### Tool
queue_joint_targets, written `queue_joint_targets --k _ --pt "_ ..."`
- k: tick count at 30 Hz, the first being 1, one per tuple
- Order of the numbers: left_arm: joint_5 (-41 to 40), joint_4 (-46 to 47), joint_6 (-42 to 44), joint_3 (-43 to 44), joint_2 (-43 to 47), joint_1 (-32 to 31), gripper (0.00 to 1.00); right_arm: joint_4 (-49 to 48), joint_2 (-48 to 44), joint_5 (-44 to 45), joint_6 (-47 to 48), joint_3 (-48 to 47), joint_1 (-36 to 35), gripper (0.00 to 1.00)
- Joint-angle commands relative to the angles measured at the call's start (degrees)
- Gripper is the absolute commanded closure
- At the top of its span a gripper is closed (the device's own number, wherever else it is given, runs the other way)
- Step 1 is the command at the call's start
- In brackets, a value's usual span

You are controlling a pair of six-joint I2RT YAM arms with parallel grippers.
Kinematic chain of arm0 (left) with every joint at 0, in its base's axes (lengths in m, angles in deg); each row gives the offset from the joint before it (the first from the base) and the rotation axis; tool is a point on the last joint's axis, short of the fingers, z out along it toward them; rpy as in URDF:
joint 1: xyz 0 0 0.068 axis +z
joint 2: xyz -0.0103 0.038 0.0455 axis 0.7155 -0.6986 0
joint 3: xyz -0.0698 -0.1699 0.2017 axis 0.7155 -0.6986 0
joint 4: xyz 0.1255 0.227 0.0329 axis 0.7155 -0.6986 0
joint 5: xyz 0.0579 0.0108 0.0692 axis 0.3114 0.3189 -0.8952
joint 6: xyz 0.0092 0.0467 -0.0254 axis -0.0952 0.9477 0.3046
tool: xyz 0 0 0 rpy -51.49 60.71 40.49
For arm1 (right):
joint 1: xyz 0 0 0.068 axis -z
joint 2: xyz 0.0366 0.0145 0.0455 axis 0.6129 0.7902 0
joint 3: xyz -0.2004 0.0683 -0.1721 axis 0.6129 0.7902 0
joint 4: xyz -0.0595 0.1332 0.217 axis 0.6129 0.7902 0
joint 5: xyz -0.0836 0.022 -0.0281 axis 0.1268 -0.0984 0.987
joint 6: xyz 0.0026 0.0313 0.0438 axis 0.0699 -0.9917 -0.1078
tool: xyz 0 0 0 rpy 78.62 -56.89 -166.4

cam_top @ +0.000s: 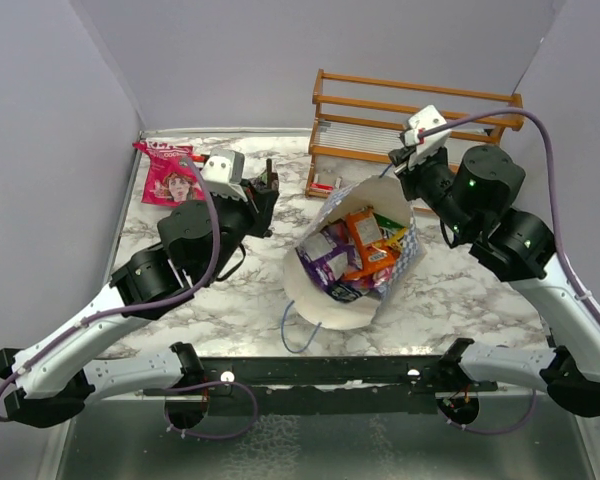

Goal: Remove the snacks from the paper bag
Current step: Place the snack at the center of the board.

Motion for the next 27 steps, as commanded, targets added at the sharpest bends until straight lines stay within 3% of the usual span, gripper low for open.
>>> queue_joint_targets --k 1,7,12,21,27 --pt "-1.4 1.09 4.29 3.73 -1.3 0.27 1.0 -11.69 -6.39 8.7 -8.96 3.62 -0.07 0.98" --pt "0.85 0.38 5.74 4.37 -8.02 5.14 1.0 -11.79 -9.14 4.9 -10.68 6.31 -0.07 0.98" --pt "8.99 2.31 1.92 1.83 -9.98 14.21 1.0 -12.44 -10.97 -0.19 -10.62 7.84 -0.07 0.98" --pt "15.84 -0.85 -2.29 -6.16 -13.12 34.49 1.0 -13.36 -10.33 -4.41 -12.62 9.42 -0.07 0.97" --pt "8.93 -1.35 -2.44 -14.05 -14.73 42.37 1.0 -14.0 -10.54 -5.16 -13.3 10.34 -0.07 0.97"
